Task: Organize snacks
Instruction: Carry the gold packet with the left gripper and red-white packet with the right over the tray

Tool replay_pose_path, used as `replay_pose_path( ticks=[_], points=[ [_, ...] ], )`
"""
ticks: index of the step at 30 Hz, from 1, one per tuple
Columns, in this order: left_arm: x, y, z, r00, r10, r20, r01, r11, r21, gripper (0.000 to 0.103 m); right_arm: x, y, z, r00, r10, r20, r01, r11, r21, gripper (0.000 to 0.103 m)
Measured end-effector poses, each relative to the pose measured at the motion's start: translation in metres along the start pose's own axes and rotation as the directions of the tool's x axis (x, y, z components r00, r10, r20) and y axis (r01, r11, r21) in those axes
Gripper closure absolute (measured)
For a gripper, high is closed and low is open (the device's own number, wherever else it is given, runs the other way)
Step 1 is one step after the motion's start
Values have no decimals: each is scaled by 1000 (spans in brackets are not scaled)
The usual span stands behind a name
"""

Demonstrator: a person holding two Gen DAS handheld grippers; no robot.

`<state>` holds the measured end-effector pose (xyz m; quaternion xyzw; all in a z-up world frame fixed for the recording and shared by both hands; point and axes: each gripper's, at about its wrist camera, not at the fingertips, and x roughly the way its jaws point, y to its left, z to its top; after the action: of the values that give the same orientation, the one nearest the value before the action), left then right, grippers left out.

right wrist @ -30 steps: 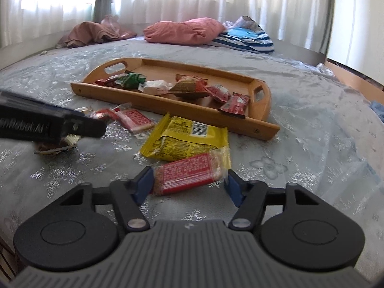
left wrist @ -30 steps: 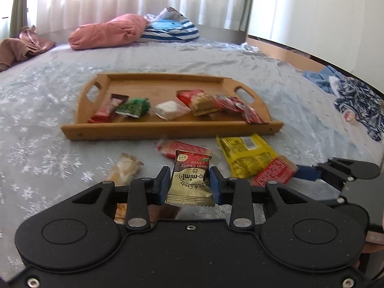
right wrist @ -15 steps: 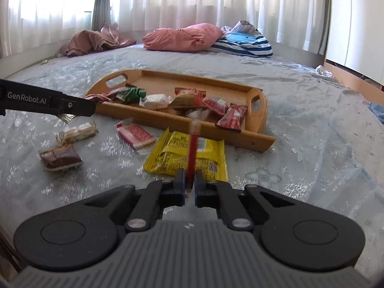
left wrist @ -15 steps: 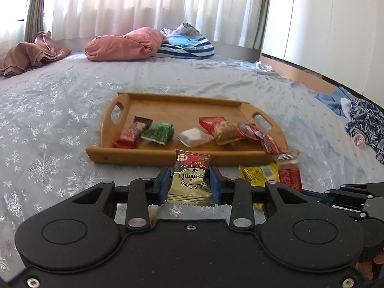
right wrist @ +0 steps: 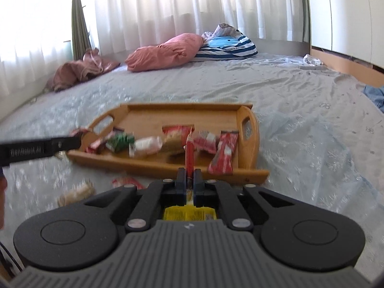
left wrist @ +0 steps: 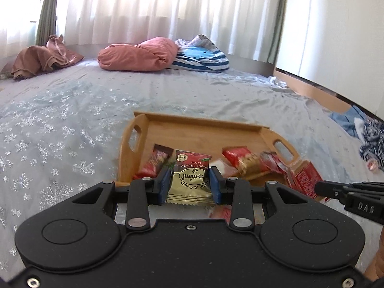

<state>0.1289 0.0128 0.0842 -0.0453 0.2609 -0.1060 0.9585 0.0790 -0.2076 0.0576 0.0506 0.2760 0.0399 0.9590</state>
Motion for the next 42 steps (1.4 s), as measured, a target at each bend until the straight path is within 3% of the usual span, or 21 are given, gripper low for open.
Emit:
replay_pose_path(
  ticks=[9,19,25,30,37,42],
  points=[
    [38,15,33,1000,-7,11,8,1000,-24,71,44,-33,42,1000,-4,-30,7,992,125,96],
    [128,16,59,999,-18,-49,13,995,-101,71,138,-69,81,993,41,-107,-11,964,267,96],
    [170,2,59,997,-8,-77,3,998,-65,70,180,-71,86,989,48,-142,-5,956,292,96],
    [191,-2,56,994,18,-108,-24,998,-53,70,199,-73,85,984,59,-168,-4,952,306,96],
    [204,2,46,989,41,-143,-50,997,-58,70,206,-80,80,973,160,-167,-86,921,379,96],
    [208,4,44,985,63,-163,-75,995,-63,70,206,-80,77,973,157,-171,-83,924,372,95]
  ],
)
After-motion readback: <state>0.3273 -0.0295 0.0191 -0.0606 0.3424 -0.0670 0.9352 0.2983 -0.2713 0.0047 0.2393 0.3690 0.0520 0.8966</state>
